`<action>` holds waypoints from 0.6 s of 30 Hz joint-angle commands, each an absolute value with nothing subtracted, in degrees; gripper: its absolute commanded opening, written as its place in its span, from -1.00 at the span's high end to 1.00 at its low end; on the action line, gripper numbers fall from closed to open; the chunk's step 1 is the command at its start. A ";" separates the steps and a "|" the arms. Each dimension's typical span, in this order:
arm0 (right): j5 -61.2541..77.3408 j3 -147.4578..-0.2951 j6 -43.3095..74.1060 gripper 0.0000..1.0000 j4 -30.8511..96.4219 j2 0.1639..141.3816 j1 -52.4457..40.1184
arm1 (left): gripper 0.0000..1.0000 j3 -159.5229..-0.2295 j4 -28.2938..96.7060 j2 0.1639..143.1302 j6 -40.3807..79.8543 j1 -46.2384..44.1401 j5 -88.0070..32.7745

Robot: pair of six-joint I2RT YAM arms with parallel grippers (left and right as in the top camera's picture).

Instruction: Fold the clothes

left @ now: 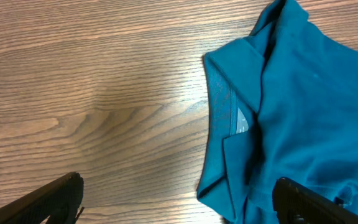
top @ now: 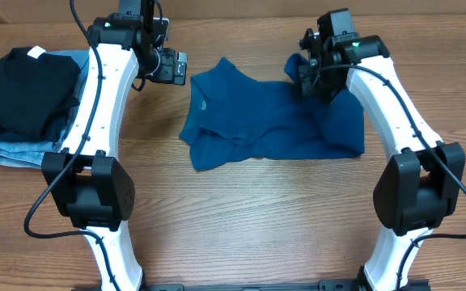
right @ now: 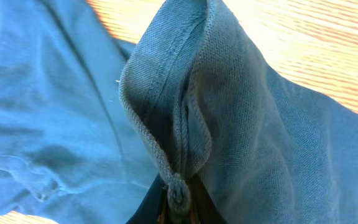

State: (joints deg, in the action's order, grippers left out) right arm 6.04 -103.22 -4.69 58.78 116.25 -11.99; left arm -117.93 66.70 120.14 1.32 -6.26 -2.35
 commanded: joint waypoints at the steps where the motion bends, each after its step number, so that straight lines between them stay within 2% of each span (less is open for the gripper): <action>1: 7.57 -101.75 -4.36 0.92 57.89 116.07 -13.72 | -1.00 -119.68 67.00 120.20 1.67 -5.98 -1.91; 9: 7.62 -99.07 -4.51 0.92 57.43 116.09 -13.87 | -1.00 -119.68 67.26 120.20 1.65 -5.98 -1.91; 10: 7.64 -98.65 -4.49 0.81 57.41 116.09 -13.87 | -1.00 -119.68 67.24 120.20 1.65 -5.98 -1.91; 13: 8.47 -98.08 -4.47 0.70 57.49 116.09 -13.89 | -1.00 -119.68 67.07 120.20 1.67 -5.98 -1.93; 14: 9.85 -98.08 -4.47 0.46 57.49 116.09 -13.89 | -1.00 -119.68 67.07 120.20 1.67 -5.98 -1.93; 15: 11.22 -98.08 -4.47 0.15 57.52 116.09 -13.87 | -1.00 -119.68 67.07 120.20 1.67 -5.98 -1.93; 17: 14.57 -98.08 -4.47 -0.06 57.82 116.09 -13.87 | -1.00 -119.68 67.09 120.20 1.67 -5.98 -1.93; 18: 15.53 -98.08 -4.47 -0.08 57.98 116.09 -13.87 | -1.00 -119.68 67.11 120.20 1.67 -5.98 -1.93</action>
